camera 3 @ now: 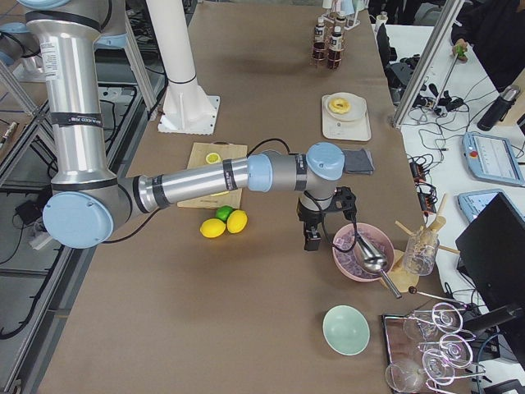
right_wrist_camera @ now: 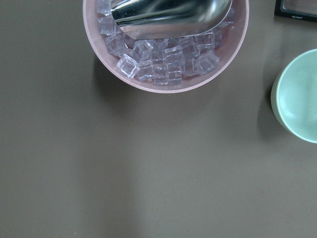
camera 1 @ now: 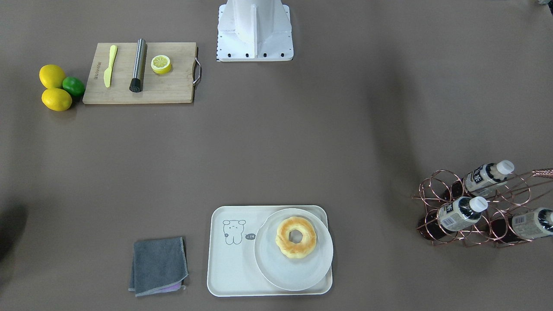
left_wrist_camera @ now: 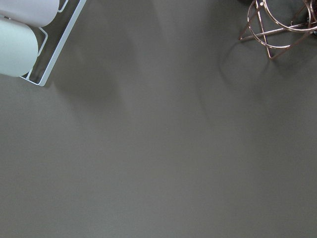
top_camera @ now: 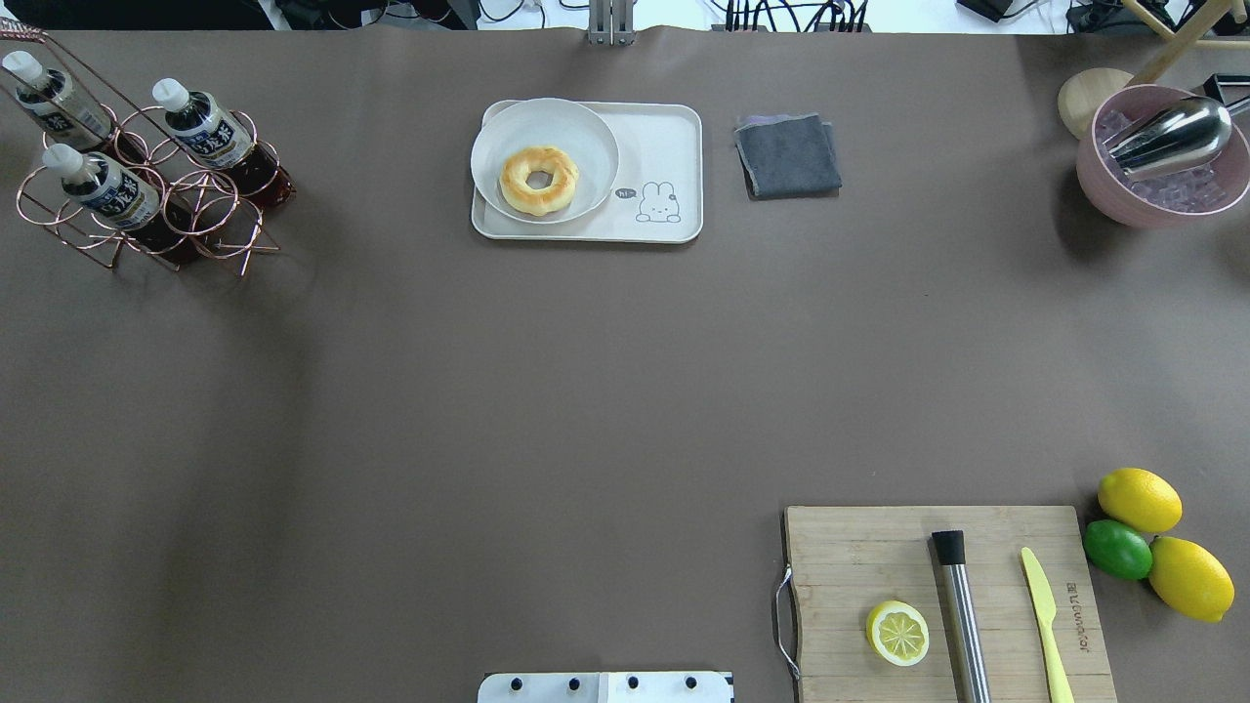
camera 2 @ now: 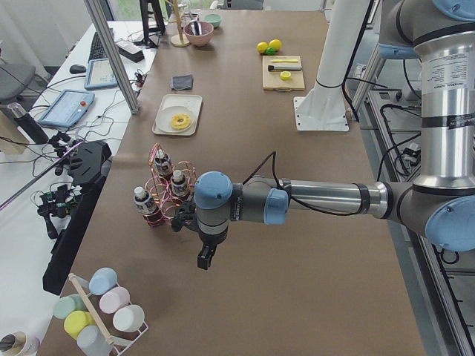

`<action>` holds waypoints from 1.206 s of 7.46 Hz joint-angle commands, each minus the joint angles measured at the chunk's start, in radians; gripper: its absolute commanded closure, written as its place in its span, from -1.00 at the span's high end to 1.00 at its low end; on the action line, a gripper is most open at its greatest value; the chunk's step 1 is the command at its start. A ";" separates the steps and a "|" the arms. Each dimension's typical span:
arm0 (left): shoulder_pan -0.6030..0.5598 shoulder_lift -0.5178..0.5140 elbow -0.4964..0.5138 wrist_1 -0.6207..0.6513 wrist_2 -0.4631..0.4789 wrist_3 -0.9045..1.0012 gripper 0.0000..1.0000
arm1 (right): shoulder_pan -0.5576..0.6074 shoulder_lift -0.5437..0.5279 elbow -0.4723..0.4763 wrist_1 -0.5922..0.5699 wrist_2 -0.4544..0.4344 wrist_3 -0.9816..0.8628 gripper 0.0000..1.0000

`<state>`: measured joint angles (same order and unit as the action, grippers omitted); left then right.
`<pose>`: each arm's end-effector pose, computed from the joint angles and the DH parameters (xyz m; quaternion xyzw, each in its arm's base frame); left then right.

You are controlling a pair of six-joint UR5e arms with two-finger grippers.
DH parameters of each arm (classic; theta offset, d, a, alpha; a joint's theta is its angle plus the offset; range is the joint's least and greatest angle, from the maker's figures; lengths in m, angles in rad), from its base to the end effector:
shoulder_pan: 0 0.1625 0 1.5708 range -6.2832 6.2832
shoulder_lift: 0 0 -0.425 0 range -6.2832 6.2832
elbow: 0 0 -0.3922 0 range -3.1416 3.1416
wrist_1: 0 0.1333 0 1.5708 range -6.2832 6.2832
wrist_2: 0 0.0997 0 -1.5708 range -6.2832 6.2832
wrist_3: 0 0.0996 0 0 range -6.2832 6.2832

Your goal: Place tea on tray

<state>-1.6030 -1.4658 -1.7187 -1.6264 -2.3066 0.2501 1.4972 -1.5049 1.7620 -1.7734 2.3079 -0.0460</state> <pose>-0.0810 -0.4514 0.6320 0.0960 0.3492 0.1189 0.9245 0.0286 -0.5144 0.5551 0.0204 -0.3604 -0.0655 0.9303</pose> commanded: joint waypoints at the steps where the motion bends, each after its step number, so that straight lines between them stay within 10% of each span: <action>1: 0.000 -0.001 -0.005 -0.004 0.003 0.001 0.96 | 0.000 0.000 -0.001 0.000 0.007 0.000 1.00; 9: 0.000 -0.016 0.005 -0.006 0.006 0.004 0.96 | 0.000 0.000 -0.003 0.012 0.007 -0.006 1.00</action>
<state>-1.6020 -1.4786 -1.7149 -1.6285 -2.2990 0.2503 1.4964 -1.5034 1.7564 -1.7711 2.3148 -0.0470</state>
